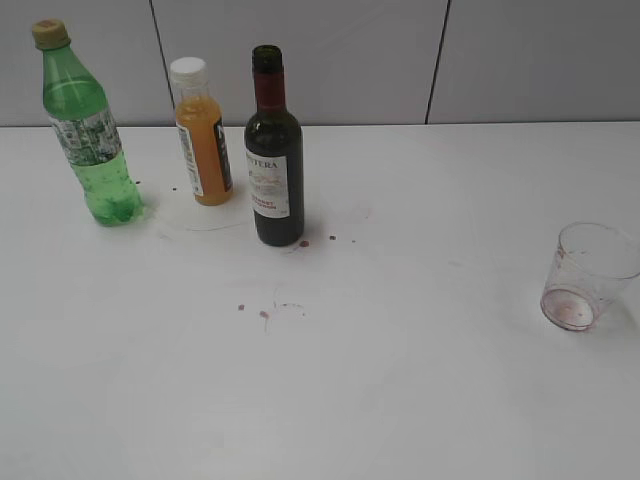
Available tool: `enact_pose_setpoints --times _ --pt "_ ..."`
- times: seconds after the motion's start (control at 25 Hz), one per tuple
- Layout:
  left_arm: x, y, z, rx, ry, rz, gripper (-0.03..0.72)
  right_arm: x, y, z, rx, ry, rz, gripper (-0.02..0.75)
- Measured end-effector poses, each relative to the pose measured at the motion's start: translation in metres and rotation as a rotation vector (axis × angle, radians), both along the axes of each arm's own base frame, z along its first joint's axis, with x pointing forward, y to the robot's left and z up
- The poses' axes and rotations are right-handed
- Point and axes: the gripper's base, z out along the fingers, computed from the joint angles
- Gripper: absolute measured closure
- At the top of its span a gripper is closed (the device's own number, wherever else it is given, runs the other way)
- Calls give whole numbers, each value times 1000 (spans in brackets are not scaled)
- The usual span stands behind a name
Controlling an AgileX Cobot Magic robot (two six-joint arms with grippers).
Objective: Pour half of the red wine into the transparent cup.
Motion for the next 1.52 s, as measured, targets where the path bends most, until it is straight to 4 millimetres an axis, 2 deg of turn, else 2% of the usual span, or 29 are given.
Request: enact_pose_setpoints --times 0.32,0.56,0.68,0.8,1.0,1.16,1.28,1.52 --pt "0 0 0 0 0 0 433 0 0 0 0 0 0 48" --pt "0 0 0 0 0 0 448 1 0 0 0 2 1 49" --pt "0 0 0 0 0 0 448 8 1 9 1 -7 2 49" --pt "0 0 0 0 0 0 448 24 2 19 -1 -23 15 49" --pt "0 0 0 0 0 0 448 61 10 23 36 22 65 52" --pt "0 0 0 0 0 0 448 87 12 27 40 -35 71 56" --pt "0 0 0 0 0 0 448 103 10 20 40 -64 45 61" --pt "0 0 0 0 0 0 448 125 6 -8 28 -117 -13 62"
